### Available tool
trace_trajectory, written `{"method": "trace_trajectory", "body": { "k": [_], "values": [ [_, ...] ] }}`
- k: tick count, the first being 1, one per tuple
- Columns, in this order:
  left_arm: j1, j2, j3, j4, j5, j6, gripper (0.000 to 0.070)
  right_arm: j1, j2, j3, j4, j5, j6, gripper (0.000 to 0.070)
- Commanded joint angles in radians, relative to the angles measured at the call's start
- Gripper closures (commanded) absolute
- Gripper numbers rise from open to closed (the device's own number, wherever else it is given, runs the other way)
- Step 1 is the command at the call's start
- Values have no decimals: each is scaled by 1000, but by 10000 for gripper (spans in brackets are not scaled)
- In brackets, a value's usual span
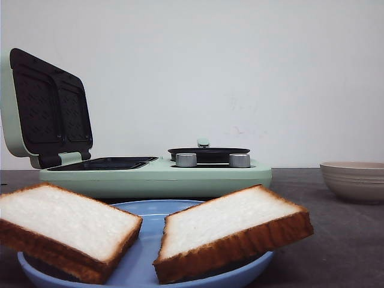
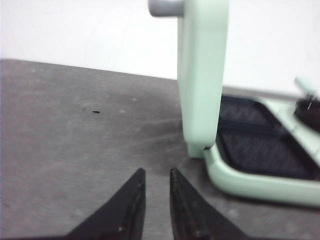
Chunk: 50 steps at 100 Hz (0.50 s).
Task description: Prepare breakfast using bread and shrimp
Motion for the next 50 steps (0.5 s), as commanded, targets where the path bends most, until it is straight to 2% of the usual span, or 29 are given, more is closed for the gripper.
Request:
{"method": "trace_trajectory", "body": {
  "k": [1,8,15,27,40,50],
  "values": [
    [0,-2,-13,-3,33,-261,696,2,-2,-2,16,-2,72,693],
    [0,-2,-9,8,54,-361,696,2,-2,5,20,-19,127,695],
    [0,-2,5,8,111,-382,696,2,-2,25,20,-43,166,696],
    [0,27,48,-3,189,-369,694,2,0,73,19,-77,165,696],
    [-3,90,122,-13,196,-323,694,2,16,129,10,-84,156,696],
    [-20,145,199,-12,196,-257,694,2,42,178,-6,-86,130,697]
  ]
}}
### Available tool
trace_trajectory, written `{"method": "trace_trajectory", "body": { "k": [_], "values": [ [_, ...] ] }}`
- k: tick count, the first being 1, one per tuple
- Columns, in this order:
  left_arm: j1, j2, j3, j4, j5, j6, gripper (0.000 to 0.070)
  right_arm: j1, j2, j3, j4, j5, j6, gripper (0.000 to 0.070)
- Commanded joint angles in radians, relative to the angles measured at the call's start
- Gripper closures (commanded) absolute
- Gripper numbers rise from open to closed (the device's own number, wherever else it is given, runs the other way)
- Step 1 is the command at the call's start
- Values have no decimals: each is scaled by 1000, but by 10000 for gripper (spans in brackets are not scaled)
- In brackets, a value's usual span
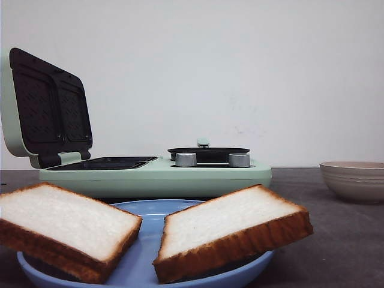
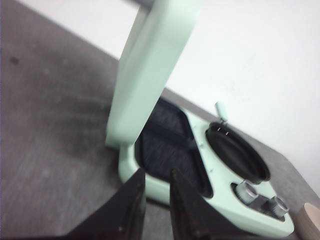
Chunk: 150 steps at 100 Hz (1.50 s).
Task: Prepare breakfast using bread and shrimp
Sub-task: 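Move the left gripper down to the bread slice nearer the left arm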
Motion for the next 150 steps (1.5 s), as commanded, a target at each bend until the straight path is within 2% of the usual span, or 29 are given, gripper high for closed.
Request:
{"method": "trace_trajectory", "body": {
  "k": [1,8,25,39,46,55,60,71,75,83,109,120,133,141,150],
  "values": [
    [-13,29,55,12,4,73,694,2,21,37,-10,-4,-16,697],
    [-35,73,116,11,2,130,694,2,54,84,-39,8,-40,697],
    [-91,208,266,-37,-11,238,694,3,166,208,-59,-19,-168,697],
    [-111,310,372,-88,-18,262,690,3,232,292,-55,-19,-208,697],
    [-113,332,394,-86,-18,263,636,3,244,307,-55,-20,-205,696],
    [-113,332,397,-84,-18,266,497,3,244,307,-63,-40,-205,682],
    [-113,332,397,-90,-18,266,432,3,243,307,-68,-54,-205,633],
    [-115,330,397,-119,-18,266,404,3,243,307,-80,-69,-205,391],
    [-119,330,397,-134,-18,266,374,3,243,307,-86,-69,-205,308],
    [-134,330,397,-167,-18,266,299,3,243,307,-97,-69,-197,204],
    [-227,333,397,-280,-18,263,299,3,243,307,-165,-83,-162,196],
    [-249,355,397,-311,-13,219,292,2,246,311,-205,-125,-119,195],
    [-248,410,399,-357,68,91,220,2,270,311,-261,-183,-111,196],
    [-248,467,401,-385,185,27,220,3,298,311,-294,-228,-111,196],
    [-248,549,401,-408,314,21,221,3,316,311,-309,-263,-111,196]
  ]
}}
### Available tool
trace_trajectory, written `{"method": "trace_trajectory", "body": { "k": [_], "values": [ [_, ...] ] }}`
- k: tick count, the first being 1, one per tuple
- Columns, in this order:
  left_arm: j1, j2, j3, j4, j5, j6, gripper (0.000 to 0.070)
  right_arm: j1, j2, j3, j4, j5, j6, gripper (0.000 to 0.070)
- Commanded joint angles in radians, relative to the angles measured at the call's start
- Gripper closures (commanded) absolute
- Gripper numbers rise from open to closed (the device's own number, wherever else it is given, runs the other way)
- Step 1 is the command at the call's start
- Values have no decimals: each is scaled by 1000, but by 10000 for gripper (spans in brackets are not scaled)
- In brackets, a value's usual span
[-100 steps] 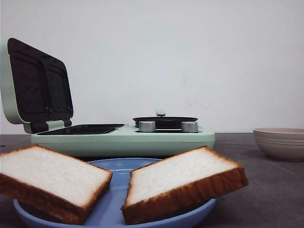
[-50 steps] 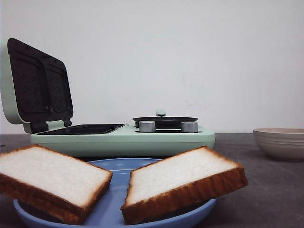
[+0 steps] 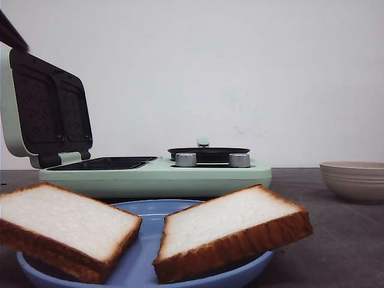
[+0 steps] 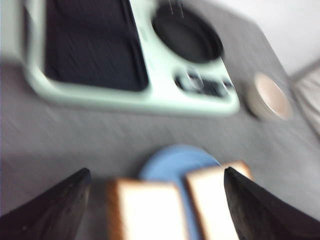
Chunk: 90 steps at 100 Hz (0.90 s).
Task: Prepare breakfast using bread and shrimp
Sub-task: 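Move the left gripper down to the bread slice nearer the left arm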
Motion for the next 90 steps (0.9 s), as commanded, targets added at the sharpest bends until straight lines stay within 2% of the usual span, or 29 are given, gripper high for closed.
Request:
{"method": "trace_trajectory", "body": {
  "k": [1,11,21,50,90],
  "values": [
    [-2,56,16,-8,90,-46,221,4,9,10,5,-22,16,196],
    [-3,150,16,-41,159,-46,221,18,8,10,7,-34,28,197],
    [-3,232,16,-74,175,-31,221,40,8,10,-1,-36,34,197],
    [-3,371,19,-166,179,152,226,63,8,10,-3,-36,26,197],
    [-28,533,19,-108,179,154,231,63,8,10,-3,-33,27,198]
  ]
}}
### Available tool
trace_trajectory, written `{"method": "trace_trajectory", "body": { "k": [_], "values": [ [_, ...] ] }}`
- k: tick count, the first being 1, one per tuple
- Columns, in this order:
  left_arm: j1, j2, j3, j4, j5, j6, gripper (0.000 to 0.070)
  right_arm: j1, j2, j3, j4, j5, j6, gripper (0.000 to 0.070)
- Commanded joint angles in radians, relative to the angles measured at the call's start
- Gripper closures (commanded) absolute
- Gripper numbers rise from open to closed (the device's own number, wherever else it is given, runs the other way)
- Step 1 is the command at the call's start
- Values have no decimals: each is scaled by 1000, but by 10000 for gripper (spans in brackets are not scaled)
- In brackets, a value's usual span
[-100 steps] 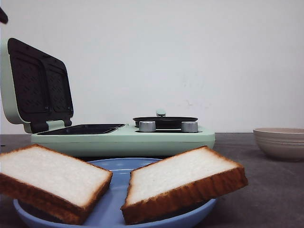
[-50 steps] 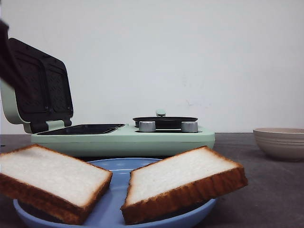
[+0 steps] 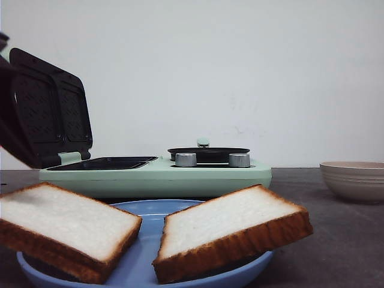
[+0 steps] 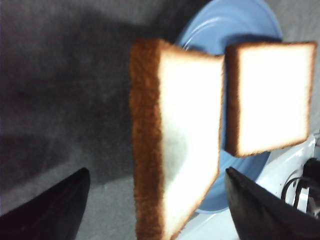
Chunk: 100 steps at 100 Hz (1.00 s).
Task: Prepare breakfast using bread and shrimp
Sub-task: 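Move the left gripper down to the bread slice nearer the left arm, then grasp the bread slice edge with the left gripper and lift it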
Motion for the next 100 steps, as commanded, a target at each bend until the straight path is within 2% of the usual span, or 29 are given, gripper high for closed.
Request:
{"method": "trace_trajectory", "body": {
  "k": [1,17,50,64,85,100],
  "values": [
    [-10,28,18,13,8,15,231,2,2,10,10,0,6,198],
    [-35,77,18,49,9,14,253,2,2,10,10,1,6,198],
    [-49,103,19,54,9,15,697,2,2,10,8,1,6,198],
    [-49,103,19,56,11,16,700,2,2,10,6,1,6,198],
    [-49,83,32,50,59,57,700,2,2,10,-3,1,5,198],
    [-49,60,61,58,104,56,700,2,2,10,-7,4,2,198]
  ]
}}
